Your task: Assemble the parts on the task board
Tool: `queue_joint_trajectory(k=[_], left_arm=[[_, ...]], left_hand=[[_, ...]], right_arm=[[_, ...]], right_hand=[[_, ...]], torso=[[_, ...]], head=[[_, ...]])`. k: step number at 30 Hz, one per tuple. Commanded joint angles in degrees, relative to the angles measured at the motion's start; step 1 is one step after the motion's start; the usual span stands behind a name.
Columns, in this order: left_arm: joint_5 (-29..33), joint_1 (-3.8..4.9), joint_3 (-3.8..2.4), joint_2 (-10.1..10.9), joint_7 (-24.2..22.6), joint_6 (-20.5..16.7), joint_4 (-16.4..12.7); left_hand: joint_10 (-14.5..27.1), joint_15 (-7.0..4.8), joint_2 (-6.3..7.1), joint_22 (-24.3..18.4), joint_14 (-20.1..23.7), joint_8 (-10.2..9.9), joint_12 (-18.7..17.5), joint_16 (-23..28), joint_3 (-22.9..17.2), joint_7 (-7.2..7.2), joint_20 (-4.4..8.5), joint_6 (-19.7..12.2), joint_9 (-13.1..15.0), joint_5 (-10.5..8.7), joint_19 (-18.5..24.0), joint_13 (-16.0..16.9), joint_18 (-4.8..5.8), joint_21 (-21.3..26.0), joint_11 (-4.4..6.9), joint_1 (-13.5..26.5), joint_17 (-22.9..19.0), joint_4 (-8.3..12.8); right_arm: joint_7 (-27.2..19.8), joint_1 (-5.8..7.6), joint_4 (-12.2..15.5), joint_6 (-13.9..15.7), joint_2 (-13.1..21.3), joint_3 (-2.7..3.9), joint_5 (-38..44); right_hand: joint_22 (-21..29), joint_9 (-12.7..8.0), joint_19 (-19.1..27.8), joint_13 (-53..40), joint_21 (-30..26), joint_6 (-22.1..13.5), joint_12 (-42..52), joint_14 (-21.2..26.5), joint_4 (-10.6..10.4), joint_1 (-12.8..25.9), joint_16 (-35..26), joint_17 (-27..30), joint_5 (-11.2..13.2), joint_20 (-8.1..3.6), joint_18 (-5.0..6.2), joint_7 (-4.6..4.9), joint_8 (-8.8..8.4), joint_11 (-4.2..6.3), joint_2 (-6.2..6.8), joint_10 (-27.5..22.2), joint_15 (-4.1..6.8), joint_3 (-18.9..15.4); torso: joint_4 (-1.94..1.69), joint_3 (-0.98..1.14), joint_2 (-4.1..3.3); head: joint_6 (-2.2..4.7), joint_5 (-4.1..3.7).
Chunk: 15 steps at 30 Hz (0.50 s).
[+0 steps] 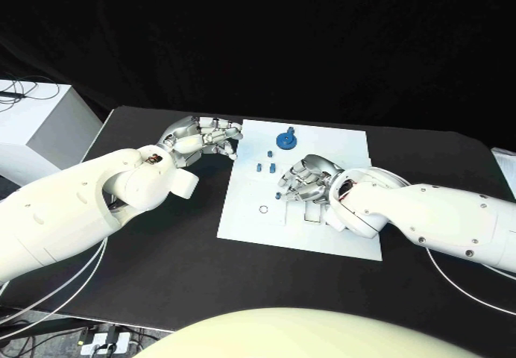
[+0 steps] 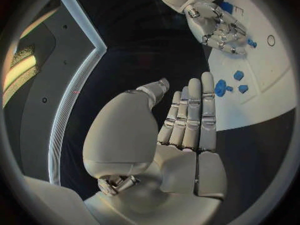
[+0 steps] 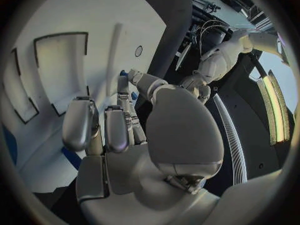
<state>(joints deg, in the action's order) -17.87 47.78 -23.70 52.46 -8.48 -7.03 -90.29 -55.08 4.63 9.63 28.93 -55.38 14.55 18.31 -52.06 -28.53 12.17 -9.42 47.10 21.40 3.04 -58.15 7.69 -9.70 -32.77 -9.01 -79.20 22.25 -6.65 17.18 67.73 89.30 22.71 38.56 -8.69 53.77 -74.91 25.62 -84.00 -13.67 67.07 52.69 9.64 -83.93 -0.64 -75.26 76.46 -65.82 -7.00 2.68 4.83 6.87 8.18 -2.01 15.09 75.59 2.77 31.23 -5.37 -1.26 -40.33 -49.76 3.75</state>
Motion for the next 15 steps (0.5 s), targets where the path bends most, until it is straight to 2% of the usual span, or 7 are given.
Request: queue_joint_trajectory(k=[1,7,9,13,15], left_arm=[[-0.3,-0.02,-0.02,0.0,-0.2,1.1,-0.1],[-0.4,-0.02,-0.02,0.0,-0.2,1.2,-0.1],[-0.4,-0.03,-0.02,0.0,-0.2,1.2,-0.1],[-0.4,-0.04,-0.02,0.0,-0.3,1.2,-0.1],[-0.4,-0.05,-0.02,0.0,-0.4,1.1,-0.1]], left_hand=[[0.3,0.03,-0.21,-0.1,0.2,0.2,0.4,0.2,0.1,1.0,-0.16,-0.4,-0.1,-0.06,-0.2,-0.1,-0.69,0.3,-0.03,-0.3,0.1,-0.2],[0.3,0.03,-0.21,-0.1,0.2,0.2,0.4,0.2,0.1,1.0,-0.16,-0.4,-0.1,-0.06,-0.2,-0.1,-0.69,0.3,-0.03,-0.3,0.1,-0.2],[0.3,0.03,-0.21,-0.1,0.2,0.2,0.4,0.2,0.1,1.0,-0.16,-0.4,-0.1,-0.06,-0.2,-0.1,-0.69,0.3,-0.03,-0.3,0.1,-0.2],[0.3,0.03,-0.21,-0.1,0.2,0.2,0.4,0.2,0.1,1.0,-0.16,-0.4,-0.1,-0.06,-0.2,-0.1,-0.69,0.3,-0.03,-0.3,0.1,-0.2],[0.3,0.03,-0.21,-0.1,0.2,0.2,0.4,0.2,0.1,1.0,-0.16,-0.4,-0.1,-0.06,-0.2,-0.1,-0.69,0.3,-0.03,-0.3,0.1,-0.2]], right_arm=[[-0.8,-0.05,0.7,0.3,0.5,0.01,0.4],[-2.0,-0.04,2.6,1.4,2.3,0.03,1.3],[-3.8,0.01,3.5,2.2,3.1,0.05,1.6],[-9.0,0.45,4.9,3.4,4.8,0.15,1.6],[-11.7,0.91,5.4,3.3,5.7,0.24,1.4]], right_hand=[[-5.5,-0.1,-4.2,-0.1,0.1,-0.3,0.2,-1.5,0.1,0.0,0.3,-0.1,-0.1,-0.18,-1.13,0.04,-0.38,0.14,0.61,-0.4,0.0,-0.4],[-5.6,0.0,-4.3,-0.4,0.2,-0.3,0.7,-1.5,0.2,-0.7,0.4,-0.3,-0.1,-0.21,-1.15,-0.06,-0.24,0.19,0.46,-0.2,0.04,-0.6],[-5.7,0.0,-4.3,-0.8,0.4,0.1,1.4,-1.6,0.2,-1.1,0.5,-0.4,-0.1,-0.22,-1.18,-0.11,0.02,0.12,0.22,0.1,0.02,-0.6],[-6.0,0.5,-4.4,-2.4,1.1,2.6,3.5,-1.6,0.3,-2.4,0.7,-0.7,-1.1,-0.16,-1.32,0.65,1.54,-0.15,-0.97,0.6,-0.18,0.3],[-6.4,0.7,-4.4,-3.1,1.8,3.8,4.3,-1.7,0.4,-3.0,0.8,-1.0,-1.8,-0.17,-1.43,0.47,2.2,-0.01,-1.51,0.2,-0.12,1.2]], torso=[[0.0,-0.03,0.01],[-0.02,-0.04,0.06],[-0.01,-0.04,0.06],[0.01,-0.06,0.05],[0.04,-0.04,0.08]], head=[[0.04,0.02],[0.18,-0.04],[0.34,-0.1],[0.58,-0.22],[0.77,-0.38]])
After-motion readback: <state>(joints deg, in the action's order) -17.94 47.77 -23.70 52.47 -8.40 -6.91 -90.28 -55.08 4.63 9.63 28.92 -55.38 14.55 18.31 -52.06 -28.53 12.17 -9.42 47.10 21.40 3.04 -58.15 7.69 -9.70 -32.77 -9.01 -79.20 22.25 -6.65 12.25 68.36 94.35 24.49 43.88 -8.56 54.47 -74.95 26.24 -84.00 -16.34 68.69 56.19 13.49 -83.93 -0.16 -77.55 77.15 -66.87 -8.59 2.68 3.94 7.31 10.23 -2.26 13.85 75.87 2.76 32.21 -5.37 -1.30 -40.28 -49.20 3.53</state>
